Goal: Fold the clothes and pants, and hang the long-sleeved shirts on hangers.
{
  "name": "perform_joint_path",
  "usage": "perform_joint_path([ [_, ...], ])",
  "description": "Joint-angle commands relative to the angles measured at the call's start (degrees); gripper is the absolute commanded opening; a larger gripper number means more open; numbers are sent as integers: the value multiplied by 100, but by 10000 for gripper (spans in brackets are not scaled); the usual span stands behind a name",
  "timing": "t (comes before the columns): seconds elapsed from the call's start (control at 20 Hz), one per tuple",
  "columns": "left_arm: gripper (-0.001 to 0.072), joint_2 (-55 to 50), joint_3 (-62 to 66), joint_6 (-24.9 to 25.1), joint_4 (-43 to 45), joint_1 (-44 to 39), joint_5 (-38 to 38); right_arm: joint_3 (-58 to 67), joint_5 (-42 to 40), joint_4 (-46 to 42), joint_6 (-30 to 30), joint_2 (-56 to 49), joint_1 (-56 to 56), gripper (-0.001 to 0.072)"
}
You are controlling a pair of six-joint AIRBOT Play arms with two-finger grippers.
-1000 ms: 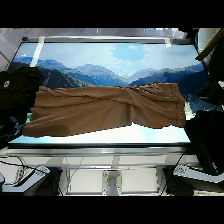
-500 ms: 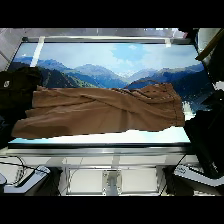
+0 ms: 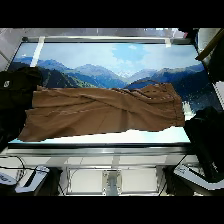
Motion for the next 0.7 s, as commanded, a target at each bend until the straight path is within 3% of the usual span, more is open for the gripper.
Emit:
perform_joint_path([
  [0.0,702,326,-1174,-179,-140,197,444,-461,-125,33,-131,133,-282,454],
  [0.1,701,319,-1561,-175,-601,197,1075,-492,-146,83,-173,133,-275,454],
  [0.2,701,315,-1722,188,-1189,175,1700,-492,-190,232,-197,133,-275,453],
  [0.35,700,304,-1731,284,-1331,24,2247,-498,-339,247,-197,133,-275,453],
  [0.6,694,-247,-1729,317,-1482,-551,2479,-498,-345,442,-190,133,-275,453],
  [0.65,630,-407,-1727,317,-1484,-682,2485,-498,-269,472,-190,133,-275,452],
])
